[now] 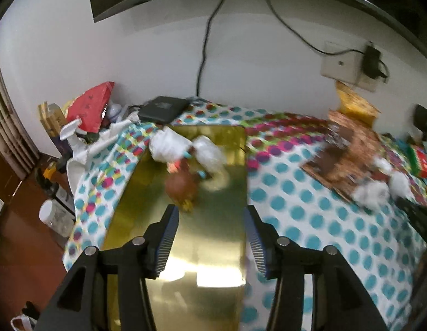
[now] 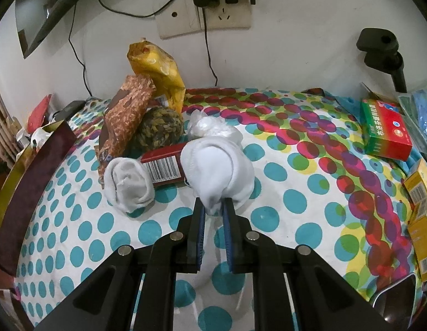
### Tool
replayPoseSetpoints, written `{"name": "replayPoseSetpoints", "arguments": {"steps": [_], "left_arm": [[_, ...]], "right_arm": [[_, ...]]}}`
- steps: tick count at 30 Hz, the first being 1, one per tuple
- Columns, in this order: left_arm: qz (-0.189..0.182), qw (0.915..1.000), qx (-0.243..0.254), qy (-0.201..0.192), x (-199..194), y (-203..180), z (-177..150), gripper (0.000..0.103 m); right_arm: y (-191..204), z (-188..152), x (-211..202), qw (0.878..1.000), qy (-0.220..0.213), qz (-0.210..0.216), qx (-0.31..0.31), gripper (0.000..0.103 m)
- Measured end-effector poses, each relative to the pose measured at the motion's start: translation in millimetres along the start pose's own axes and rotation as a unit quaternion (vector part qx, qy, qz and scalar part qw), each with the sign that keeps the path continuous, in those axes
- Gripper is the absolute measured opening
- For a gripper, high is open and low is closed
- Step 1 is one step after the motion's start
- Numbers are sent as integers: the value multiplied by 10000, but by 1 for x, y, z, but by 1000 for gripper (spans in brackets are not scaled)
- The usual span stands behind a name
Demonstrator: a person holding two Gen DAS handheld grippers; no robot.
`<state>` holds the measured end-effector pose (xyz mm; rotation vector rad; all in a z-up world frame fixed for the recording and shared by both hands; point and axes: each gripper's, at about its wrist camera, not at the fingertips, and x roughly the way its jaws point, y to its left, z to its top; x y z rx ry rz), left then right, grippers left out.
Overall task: Organize objects
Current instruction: 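Lower the doll figurine into the gold tray and open the left tool, then lift the white sock ball with the right tool and carry it toward the tray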
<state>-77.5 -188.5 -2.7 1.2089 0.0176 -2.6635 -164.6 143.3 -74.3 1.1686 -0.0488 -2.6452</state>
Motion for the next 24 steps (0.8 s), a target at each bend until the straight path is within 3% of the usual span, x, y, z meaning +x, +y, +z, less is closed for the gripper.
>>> {"name": "replayPoseSetpoints", "arguments": {"steps": [8, 14, 16, 17, 18, 20, 22, 24], "left_arm": [[-454, 9979, -401, 215, -22, -12, -35, 51], [-578, 9970, -485, 144, -36, -6, -50, 51], [-636, 9968, -457, 169, -36, -5, -52, 51], [-641, 9967, -461, 188, -36, -5, -53, 51], [-674, 9964, -471, 193, -36, -4, -53, 51], [-733, 9957, -513, 229, -35, -3, -55, 51], [-793, 9950, -560, 231, -34, -3, -56, 51], [-867, 9942, -577, 284, -31, -4, -56, 51]], "right_arm": [[-3, -1, -13, 9995, -326, -11, 24, 11], [0, -5, -9, 9998, -53, -78, -149, 11], [-3, -5, -8, 10000, -41, -2, -67, 41], [-5, -5, -11, 9998, -119, -127, 2, 86], [-6, -5, -13, 9996, -196, -199, 45, 103], [-5, -2, -18, 9994, -305, -148, 4, 102], [-1, 4, -13, 9990, -168, -389, -150, 101], [6, 9, -4, 9990, 41, -285, -337, 86]]}}
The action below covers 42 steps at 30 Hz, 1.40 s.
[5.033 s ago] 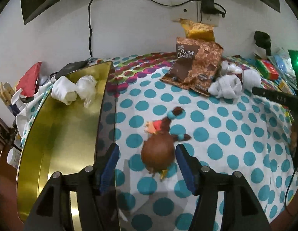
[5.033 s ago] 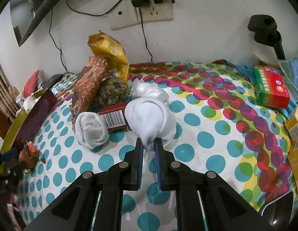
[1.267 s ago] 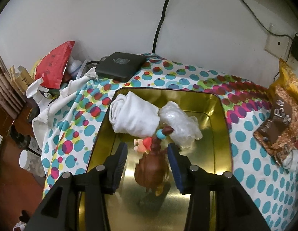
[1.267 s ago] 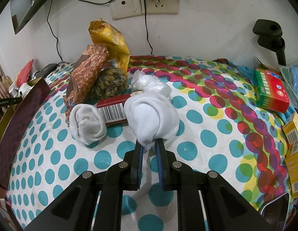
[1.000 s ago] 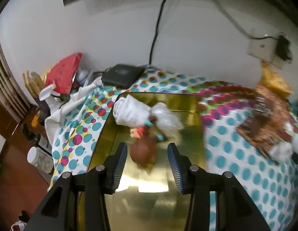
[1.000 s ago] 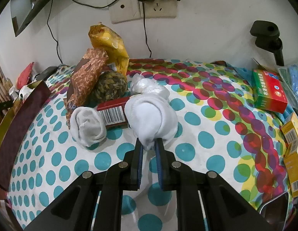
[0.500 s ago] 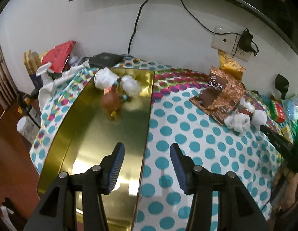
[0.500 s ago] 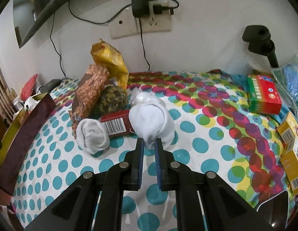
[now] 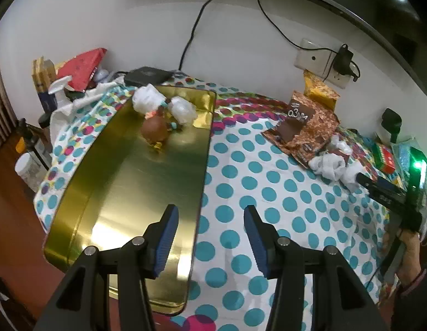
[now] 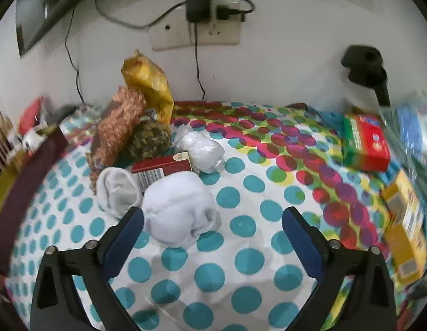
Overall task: Organize objects
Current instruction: 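Lift the white sock ball with the right tool and carry it toward the tray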
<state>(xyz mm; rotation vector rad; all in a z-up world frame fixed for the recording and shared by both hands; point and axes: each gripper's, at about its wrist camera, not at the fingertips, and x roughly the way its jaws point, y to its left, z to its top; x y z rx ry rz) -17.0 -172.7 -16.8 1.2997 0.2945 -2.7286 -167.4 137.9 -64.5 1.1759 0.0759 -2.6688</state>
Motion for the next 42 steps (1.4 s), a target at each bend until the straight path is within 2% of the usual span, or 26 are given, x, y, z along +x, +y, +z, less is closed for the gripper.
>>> {"name": "replayPoseSetpoints", "arguments": {"steps": [1, 4, 5, 6, 9, 11, 15, 19, 23, 26, 28, 30, 35, 38, 42], "left_arm": [[-16, 10000, 0, 27, 1, -1, 0, 51], [-17, 10000, 61, 37, 2, -4, -2, 51], [-9, 10000, 82, 20, 1, -5, -2, 51], [-13, 9999, 106, 4, 1, -6, -2, 51], [53, 9999, 123, -60, -2, -5, 0, 51], [37, 9999, 80, -65, -3, -1, 2, 51], [35, 9999, 3, -116, -7, 4, 2, 51], [3, 9997, -99, -240, -17, 15, 1, 51], [41, 9991, -264, -341, -27, 33, -2, 51], [170, 9982, -409, -408, -36, 50, -7, 51], [235, 9975, -518, -418, -40, 63, -10, 51], [273, 9965, -672, -404, -43, 79, -13, 51], [445, 9933, -970, -444, -52, 112, -20, 52], [485, 9924, -1047, -421, -53, 124, -22, 52], [471, 9920, -1105, -379, -52, 131, -22, 52]], "right_arm": [[3, 2, 5, 9999, 91, 91, -54, 82], [15, 6, 12, 9996, 112, 87, -231, 77], [21, 7, 13, 9993, 86, 106, -337, 62], [25, 7, 15, 9989, 128, 157, -411, 52], [41, 9, 13, 9974, 104, -94, -707, 47], [44, 8, 8, 9971, 95, -160, -738, 46], [41, 7, -11, 9986, 25, -31, -532, 46], [56, 17, -45, 9979, -302, 183, -545, 46], [100, 35, -68, 9925, -482, 872, -705, 46], [150, 44, -72, 9842, -495, 1394, -977, 46], [192, 47, -66, 9757, -390, 1769, -1236, 46], [229, 49, -58, 9689, -311, 1971, -1463, 46], [312, 52, -23, 9555, 77, 2116, -2054, 46], [347, 48, 2, 9512, 350, 2045, -2282, 46], [363, 39, 25, 9517, 699, 1906, -2304, 47]]}}
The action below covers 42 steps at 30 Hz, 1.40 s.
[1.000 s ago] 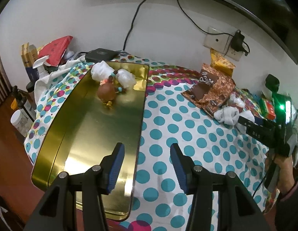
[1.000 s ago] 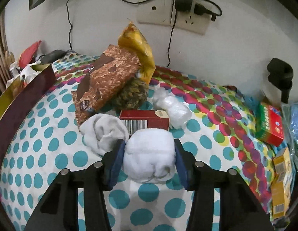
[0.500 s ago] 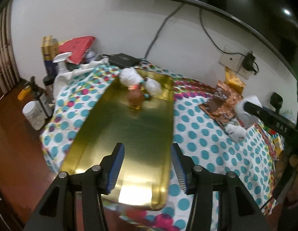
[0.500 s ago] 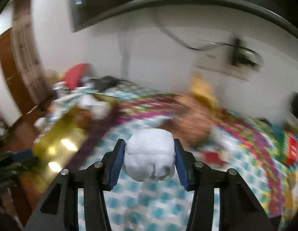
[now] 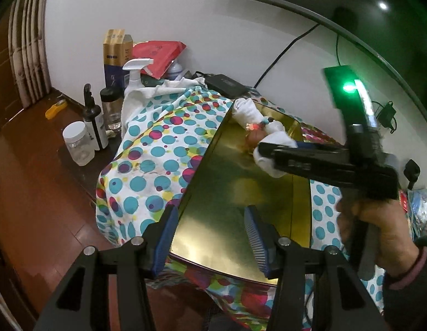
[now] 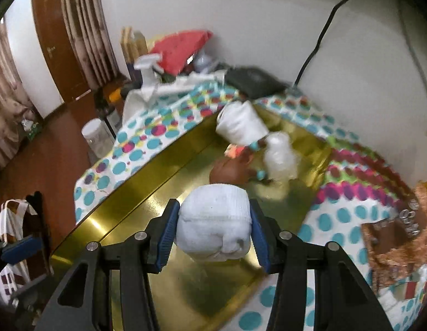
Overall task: Organize objects
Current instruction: 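Lift the white sock ball with the right tool and carry it toward the tray, then open the right tool over the gold tray to drop the sock ball, then move the left tool to the white rolled sock while the right tool reaches the red MARUBI box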
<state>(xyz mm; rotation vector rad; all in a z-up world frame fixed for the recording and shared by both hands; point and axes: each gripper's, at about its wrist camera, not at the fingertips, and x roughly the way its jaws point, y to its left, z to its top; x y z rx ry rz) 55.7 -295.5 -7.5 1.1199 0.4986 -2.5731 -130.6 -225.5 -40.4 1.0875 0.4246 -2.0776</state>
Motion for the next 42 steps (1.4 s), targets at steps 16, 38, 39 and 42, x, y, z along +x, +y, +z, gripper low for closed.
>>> {"name": "replayPoseSetpoints", "arguments": {"steps": [16, 38, 39, 42], "left_arm": [[-365, 9986, 386, -10, 7, -47, 7, 52], [-1140, 9726, 1922, 647, 59, -238, -41, 56], [-1143, 9725, 1920, 662, 61, -239, -42, 56], [-1116, 9735, 1866, 714, 68, -243, -41, 56]], "right_arm": [[-58, -41, -91, 9946, -941, 0, 431, 66], [-264, -171, -106, 9719, -428, -1423, 1828, 74], [-265, -171, -104, 9722, -431, -1403, 1822, 74], [-269, -169, -95, 9739, -404, -1220, 1869, 74]]}}
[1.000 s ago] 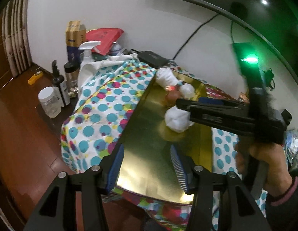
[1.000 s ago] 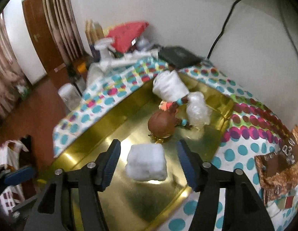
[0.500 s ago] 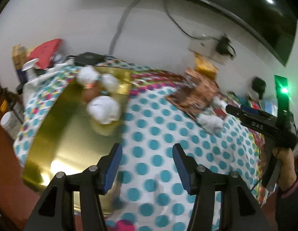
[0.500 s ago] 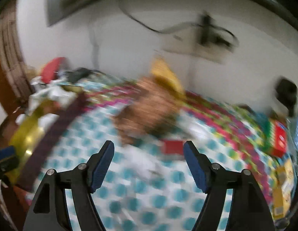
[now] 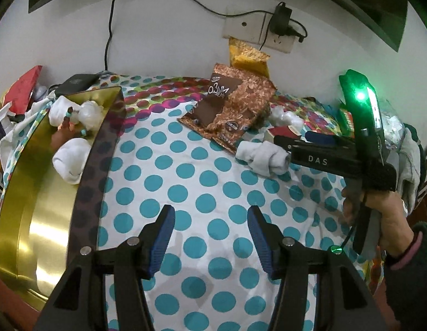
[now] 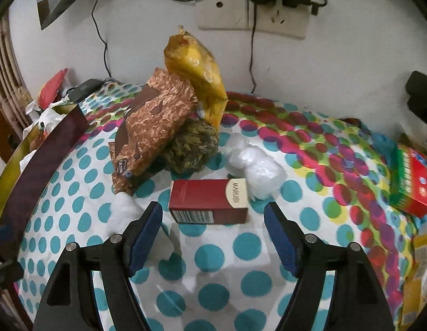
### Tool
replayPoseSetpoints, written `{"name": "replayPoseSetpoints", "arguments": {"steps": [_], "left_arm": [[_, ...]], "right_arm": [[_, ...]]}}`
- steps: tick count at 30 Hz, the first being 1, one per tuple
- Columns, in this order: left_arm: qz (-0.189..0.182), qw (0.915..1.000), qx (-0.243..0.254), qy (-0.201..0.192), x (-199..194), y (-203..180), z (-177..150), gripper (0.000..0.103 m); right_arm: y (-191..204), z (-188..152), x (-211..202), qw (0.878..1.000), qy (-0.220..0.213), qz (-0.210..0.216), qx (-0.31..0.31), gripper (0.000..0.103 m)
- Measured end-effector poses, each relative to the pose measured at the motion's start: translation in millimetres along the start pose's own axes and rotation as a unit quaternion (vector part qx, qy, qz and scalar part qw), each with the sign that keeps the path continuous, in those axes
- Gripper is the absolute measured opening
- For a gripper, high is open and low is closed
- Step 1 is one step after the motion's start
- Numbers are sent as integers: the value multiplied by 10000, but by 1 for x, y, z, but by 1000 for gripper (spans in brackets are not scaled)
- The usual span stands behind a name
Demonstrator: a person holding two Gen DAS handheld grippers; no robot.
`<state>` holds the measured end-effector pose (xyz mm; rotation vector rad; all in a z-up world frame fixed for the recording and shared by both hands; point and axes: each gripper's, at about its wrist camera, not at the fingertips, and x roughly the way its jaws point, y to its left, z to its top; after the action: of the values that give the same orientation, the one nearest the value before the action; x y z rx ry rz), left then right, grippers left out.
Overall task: Organize objects
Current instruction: 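Move the left tool to the white rolled sock while the right tool reaches the red MARUBI box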
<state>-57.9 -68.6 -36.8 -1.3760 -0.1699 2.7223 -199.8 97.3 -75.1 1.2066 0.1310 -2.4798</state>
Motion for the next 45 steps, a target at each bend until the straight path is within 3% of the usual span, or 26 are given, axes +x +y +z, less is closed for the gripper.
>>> {"name": "replayPoseSetpoints", "arguments": {"steps": [8, 10, 11, 22, 33, 39, 45], "left_arm": [[20, 10000, -82, 39, 14, -5, 6, 56], [-15, 10000, -52, 43, 18, -10, 9, 56], [-22, 10000, -36, 56, 20, -12, 10, 56], [-325, 9994, 101, 53, 39, -43, 22, 56], [-610, 9976, -308, 127, 73, -72, 45, 56], [-230, 9979, -576, 172, 96, -74, 50, 56], [-78, 9968, -777, 187, 114, -73, 50, 56]], "right_arm": [[6, 3, 12, 9998, -5, 98, -149, 74], [6, 3, 12, 9998, -39, 33, -194, 62], [5, 2, 12, 9998, -48, 56, -200, 61], [-26, -12, -15, 9984, -396, -394, -33, 60], [-58, -48, -41, 9974, -428, -250, 517, 60], [-63, -48, -36, 9975, -315, -43, 633, 60], [-61, -49, -36, 9977, -301, -55, 602, 61]]}}
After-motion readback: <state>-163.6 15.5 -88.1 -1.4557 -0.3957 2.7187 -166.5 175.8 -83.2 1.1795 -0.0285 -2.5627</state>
